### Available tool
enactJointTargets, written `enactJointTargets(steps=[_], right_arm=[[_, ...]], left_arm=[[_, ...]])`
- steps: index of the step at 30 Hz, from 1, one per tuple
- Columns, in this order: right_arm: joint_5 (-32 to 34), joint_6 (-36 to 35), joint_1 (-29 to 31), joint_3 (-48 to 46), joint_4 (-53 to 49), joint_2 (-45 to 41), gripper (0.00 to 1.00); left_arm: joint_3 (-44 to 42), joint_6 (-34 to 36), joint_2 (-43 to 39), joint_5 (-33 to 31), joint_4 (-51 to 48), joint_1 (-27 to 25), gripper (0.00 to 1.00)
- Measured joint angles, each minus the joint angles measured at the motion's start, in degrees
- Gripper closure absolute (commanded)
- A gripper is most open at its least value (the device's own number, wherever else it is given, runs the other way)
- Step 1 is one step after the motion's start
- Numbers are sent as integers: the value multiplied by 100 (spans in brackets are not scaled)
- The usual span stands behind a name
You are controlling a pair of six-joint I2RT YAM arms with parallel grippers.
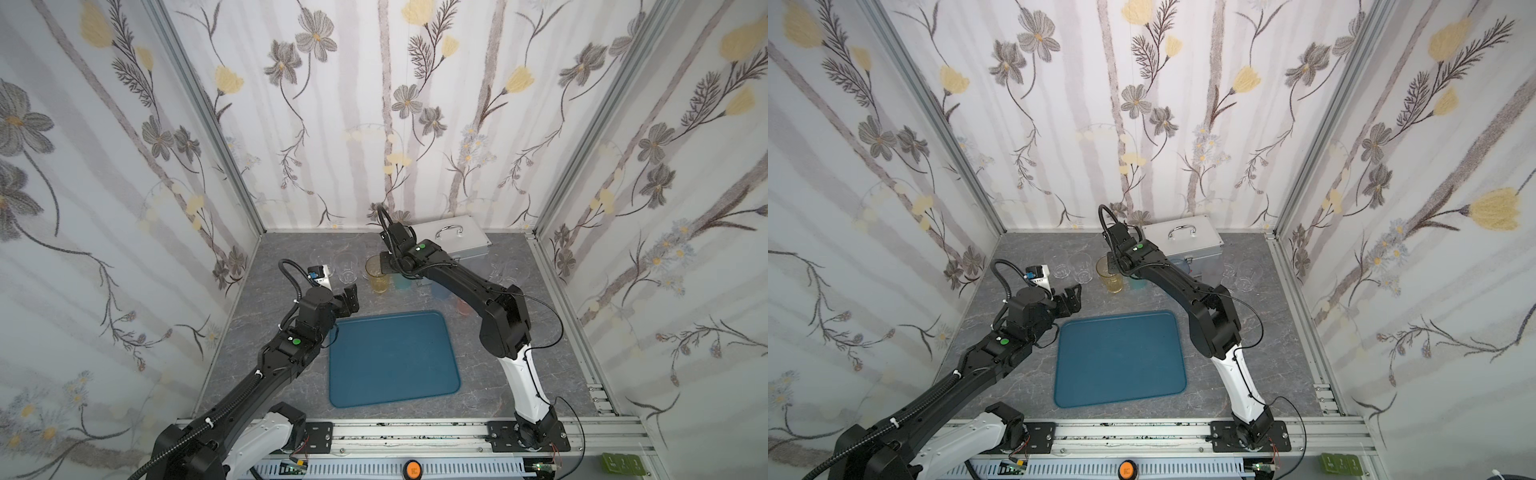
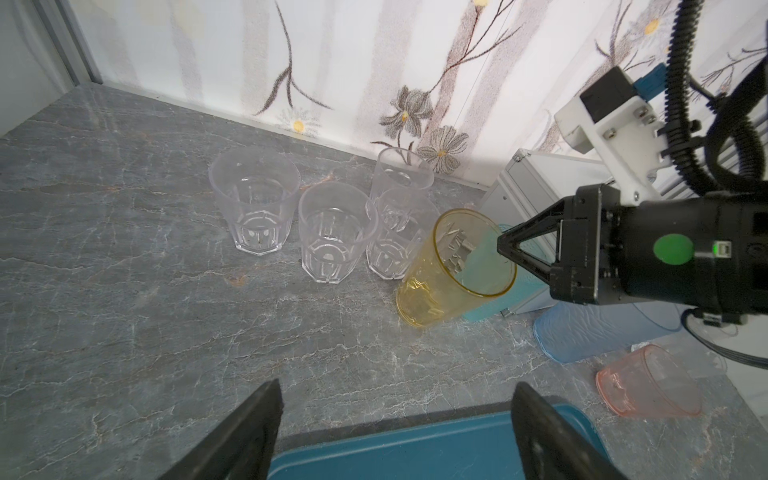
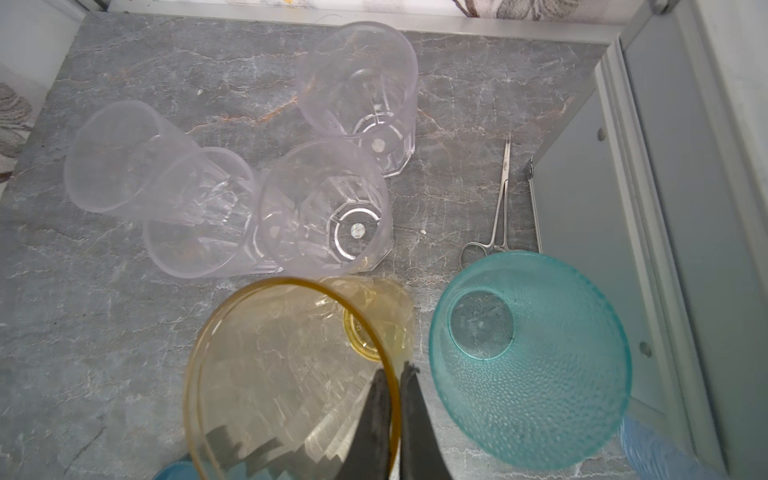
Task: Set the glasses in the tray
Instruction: 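Carry the yellow cup over the teal tray and lower it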
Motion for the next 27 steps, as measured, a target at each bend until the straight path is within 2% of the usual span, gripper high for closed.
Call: enactJointTargets(steps=[7, 13, 19, 27], right_arm=[[-282, -66, 238, -214, -87, -706, 98], [-623, -146, 739, -610, -210, -1040, 98], [-885, -188, 1279, -789, -568, -1047, 99], [-758, -186, 1528, -518, -835, -632, 100]], left_arm=[[52, -37, -431, -490, -125, 46, 17], [651, -111, -391, -846, -868, 511, 17], [715, -164, -472, -612, -1414, 1137, 19], [505, -363, -487, -173, -1580, 1340, 19]])
